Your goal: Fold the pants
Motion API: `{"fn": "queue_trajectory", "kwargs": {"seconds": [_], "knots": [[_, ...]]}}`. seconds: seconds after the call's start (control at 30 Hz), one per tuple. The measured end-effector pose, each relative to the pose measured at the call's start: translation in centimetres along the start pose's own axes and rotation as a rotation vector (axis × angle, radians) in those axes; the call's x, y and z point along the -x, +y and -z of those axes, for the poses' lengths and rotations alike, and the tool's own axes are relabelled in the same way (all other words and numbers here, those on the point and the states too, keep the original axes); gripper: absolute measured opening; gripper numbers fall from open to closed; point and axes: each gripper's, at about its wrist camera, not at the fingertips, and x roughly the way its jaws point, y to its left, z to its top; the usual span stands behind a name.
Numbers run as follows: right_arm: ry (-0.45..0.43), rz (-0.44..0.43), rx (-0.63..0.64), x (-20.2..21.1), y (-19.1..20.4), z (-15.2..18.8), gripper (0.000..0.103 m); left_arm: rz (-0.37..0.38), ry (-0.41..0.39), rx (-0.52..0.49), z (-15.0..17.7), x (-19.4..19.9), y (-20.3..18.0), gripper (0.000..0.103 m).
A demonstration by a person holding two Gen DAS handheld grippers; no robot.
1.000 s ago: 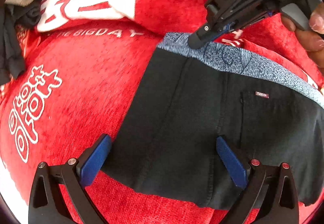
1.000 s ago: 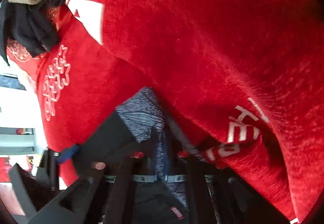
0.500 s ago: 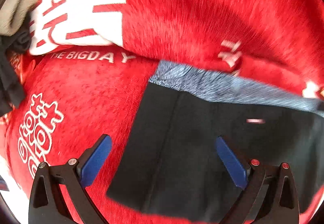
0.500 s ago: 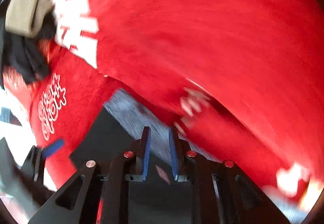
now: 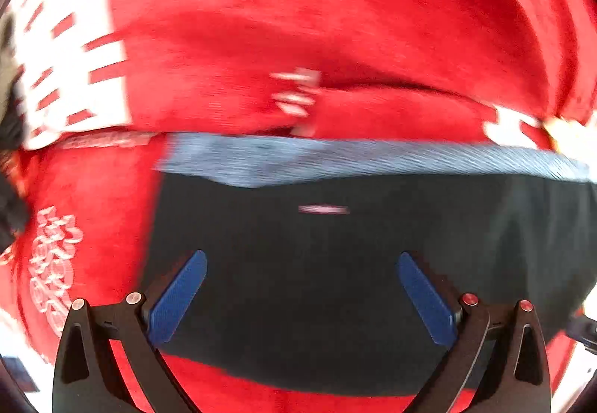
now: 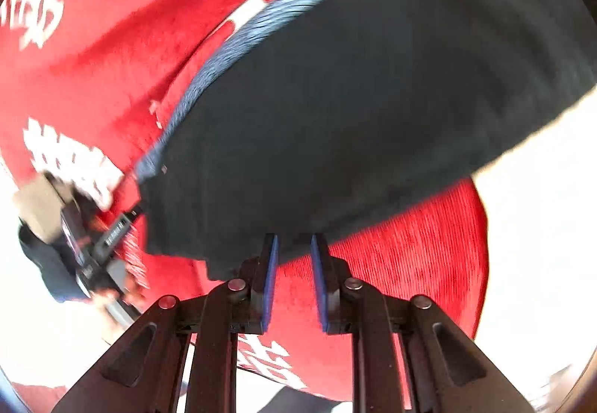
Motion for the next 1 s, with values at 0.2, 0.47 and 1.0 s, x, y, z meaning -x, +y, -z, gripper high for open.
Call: {"fn": "queue_trajectory", "kwargs": {"seconds": [0.2, 0.47, 1.0], "knots": [[-0.049, -0.123, -0.108, -2.2, -2.0, 0.0, 0.02, 0.015, 0.045, -0.034, 2.4, -1.8, -4.6, 0.103], [-0.1, -0.153, -0.175, -1.5, -3.6, 0.8, 0.033, -0.002, 0.053, -0.056, 2.3, -1.6, -4.5, 0.103], [-0.142, -0.052, -0.132, 1.0, -4.7, 0.9, 0.007, -0.035, 0.024, -0.155, 3.4, -0.2, -7.1, 0.103]]}}
